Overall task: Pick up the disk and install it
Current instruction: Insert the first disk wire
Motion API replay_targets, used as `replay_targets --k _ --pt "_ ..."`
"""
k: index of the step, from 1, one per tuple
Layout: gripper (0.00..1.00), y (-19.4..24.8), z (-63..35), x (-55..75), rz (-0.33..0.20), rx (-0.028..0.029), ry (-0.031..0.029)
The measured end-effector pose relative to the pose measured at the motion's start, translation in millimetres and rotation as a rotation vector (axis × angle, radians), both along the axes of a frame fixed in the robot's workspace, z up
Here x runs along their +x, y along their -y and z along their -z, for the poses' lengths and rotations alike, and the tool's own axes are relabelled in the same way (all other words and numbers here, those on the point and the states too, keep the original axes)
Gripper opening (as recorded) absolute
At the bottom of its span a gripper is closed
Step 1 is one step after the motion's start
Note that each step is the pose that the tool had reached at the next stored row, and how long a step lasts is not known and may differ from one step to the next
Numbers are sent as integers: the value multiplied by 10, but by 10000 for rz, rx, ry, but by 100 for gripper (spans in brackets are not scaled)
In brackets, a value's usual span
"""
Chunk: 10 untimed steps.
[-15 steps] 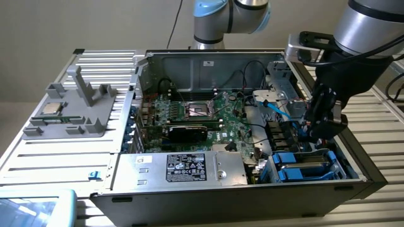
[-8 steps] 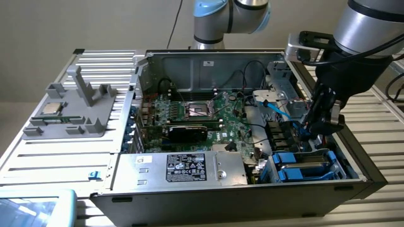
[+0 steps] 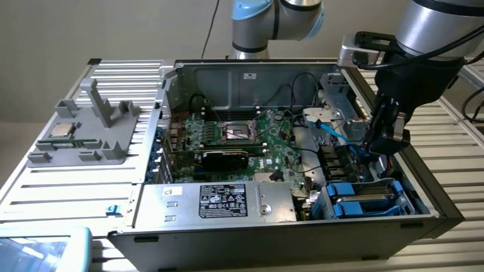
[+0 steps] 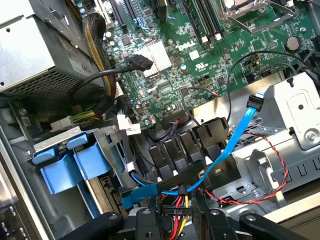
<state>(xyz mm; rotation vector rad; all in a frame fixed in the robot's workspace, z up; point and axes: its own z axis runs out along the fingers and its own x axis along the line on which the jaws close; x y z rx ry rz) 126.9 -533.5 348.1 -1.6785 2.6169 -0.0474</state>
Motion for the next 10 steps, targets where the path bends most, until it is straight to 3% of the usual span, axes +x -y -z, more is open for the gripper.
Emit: replay_targets --k 5,8,10 --pt "35 -20 -42 -29 1 -371 44" --pt "35 -21 -45 -62 1 -646 109" --pt "35 -21 -46 -79 4 -833 190"
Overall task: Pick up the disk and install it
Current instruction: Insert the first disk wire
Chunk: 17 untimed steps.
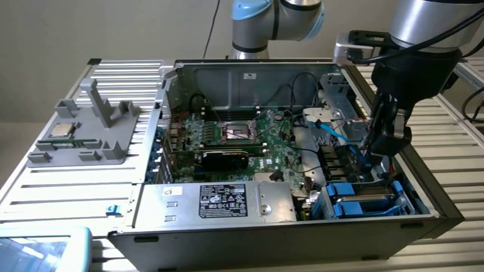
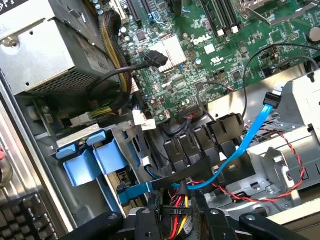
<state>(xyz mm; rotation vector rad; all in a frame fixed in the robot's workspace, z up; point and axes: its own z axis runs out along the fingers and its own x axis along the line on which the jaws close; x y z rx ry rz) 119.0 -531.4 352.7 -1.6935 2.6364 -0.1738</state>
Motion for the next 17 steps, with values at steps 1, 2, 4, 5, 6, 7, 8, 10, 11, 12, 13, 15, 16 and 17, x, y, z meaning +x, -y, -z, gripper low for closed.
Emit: replay_targets --k 1,2,4,5,6,7,8,10,11,12,13,15,16,17 --pt "35 0 0 -9 1 -48 58" --pt "35 0 0 -18 2 -84 103" --pt "35 -18 0 -36 3 -122 185" --pt "35 -33 0 -44 3 -130 226" --pt "35 -42 -3 -50 3 -141 262" --pt "35 -43 -6 -53 3 -152 277" --pt "35 -43 -7 -55 3 -162 280" --pt "35 -44 -8 -65 12 -232 282" --pt "35 -44 -8 -79 20 -281 286" --pt "35 -43 -7 -88 26 -331 288" --pt "35 -43 -8 -91 30 -388 289" --pt "35 -43 -7 -92 32 -523 307" --pt "35 -45 -2 -94 34 -607 318" --pt "35 -49 5 -96 34 -655 324"
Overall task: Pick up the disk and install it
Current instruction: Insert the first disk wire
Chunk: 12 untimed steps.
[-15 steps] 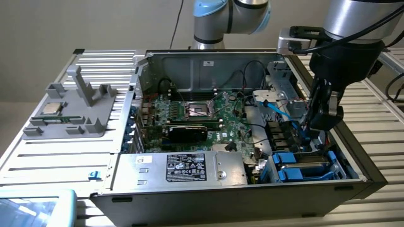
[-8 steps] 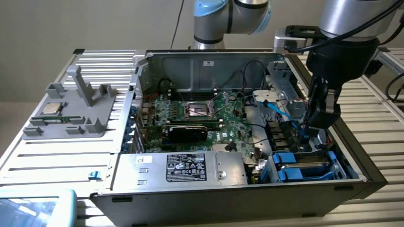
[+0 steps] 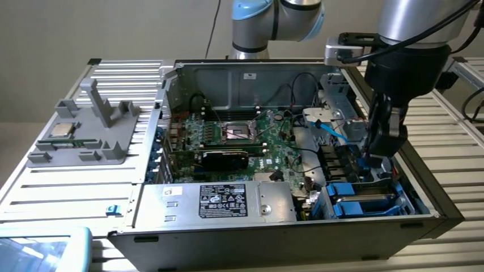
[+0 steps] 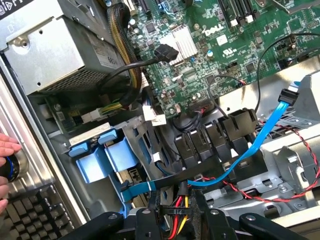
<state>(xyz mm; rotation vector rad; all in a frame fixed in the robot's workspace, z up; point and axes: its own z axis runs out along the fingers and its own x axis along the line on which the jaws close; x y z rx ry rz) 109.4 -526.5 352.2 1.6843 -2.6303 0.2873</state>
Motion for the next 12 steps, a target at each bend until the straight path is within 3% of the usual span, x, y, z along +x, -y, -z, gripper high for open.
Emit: replay_targets --k 2,12 --pt "35 -8 14 -8 2 -23 10" --pt "37 -14 21 -12 6 -23 12"
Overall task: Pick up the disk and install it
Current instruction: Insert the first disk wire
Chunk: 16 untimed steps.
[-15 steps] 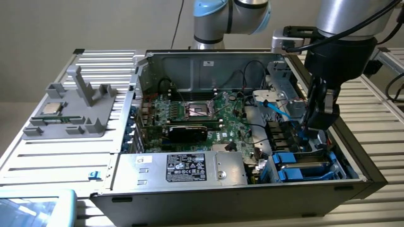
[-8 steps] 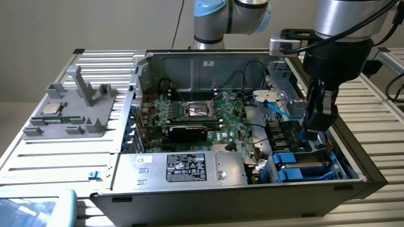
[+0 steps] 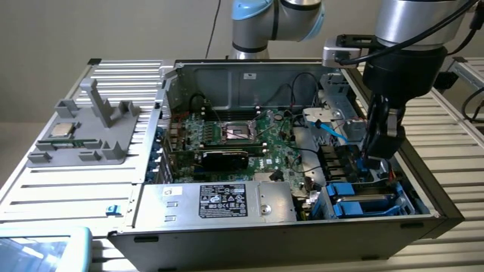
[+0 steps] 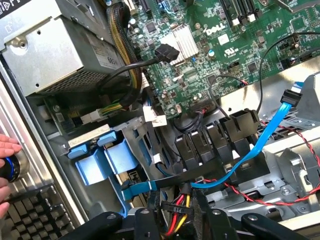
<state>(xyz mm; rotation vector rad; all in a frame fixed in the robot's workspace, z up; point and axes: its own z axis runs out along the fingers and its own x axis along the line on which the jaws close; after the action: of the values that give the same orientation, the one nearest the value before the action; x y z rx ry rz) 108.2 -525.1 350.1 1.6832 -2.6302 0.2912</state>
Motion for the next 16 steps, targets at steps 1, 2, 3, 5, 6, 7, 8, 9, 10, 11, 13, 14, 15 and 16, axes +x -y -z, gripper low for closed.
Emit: replay_targets --k 1,2,3,5,6,7,8,9,10,11,13,14,15,16 --pt "43 -2 -10 0 0 -1 3" --pt "43 -4 -23 0 0 0 5" --pt "50 -6 -49 0 0 0 6" --pt "50 -10 -132 0 0 -1 9" --pt "50 -13 -173 0 0 1 16" --pt "50 -17 -204 0 0 0 27" --pt "50 -20 -223 0 0 -1 47" --pt "50 -23 -241 0 0 -1 68" --pt "50 -23 -264 0 -1 -3 75" --pt "50 -24 -298 1 -1 0 76" --pt "50 -23 -387 1 0 -2 77" --pt "50 -23 -434 3 1 1 77" --pt "50 -22 -469 4 1 -1 77" --pt "50 -22 -489 6 1 0 77"
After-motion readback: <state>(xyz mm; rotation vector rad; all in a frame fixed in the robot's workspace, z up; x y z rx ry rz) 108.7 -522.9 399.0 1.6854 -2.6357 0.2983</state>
